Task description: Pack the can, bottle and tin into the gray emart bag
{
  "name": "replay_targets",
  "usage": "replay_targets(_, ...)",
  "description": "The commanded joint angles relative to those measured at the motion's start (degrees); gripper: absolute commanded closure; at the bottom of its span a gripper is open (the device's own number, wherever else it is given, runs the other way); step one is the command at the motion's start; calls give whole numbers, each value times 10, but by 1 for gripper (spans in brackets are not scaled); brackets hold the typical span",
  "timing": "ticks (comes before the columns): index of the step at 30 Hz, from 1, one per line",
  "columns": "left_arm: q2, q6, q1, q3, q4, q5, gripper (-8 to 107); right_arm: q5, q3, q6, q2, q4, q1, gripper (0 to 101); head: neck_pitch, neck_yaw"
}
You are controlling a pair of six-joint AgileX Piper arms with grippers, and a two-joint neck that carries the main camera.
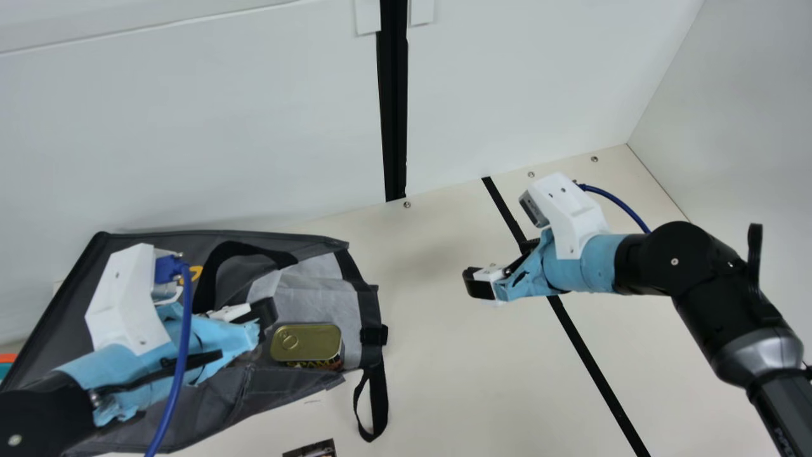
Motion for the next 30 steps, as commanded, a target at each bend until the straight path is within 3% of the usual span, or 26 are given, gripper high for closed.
replay_targets(1,0,0,0,0,0,0,89,-1,-1,-5,6,4,3,10,-13,0)
replay_targets(30,0,0,0,0,0,0,89,-27,6,-111,102,108,55,10,-13,0)
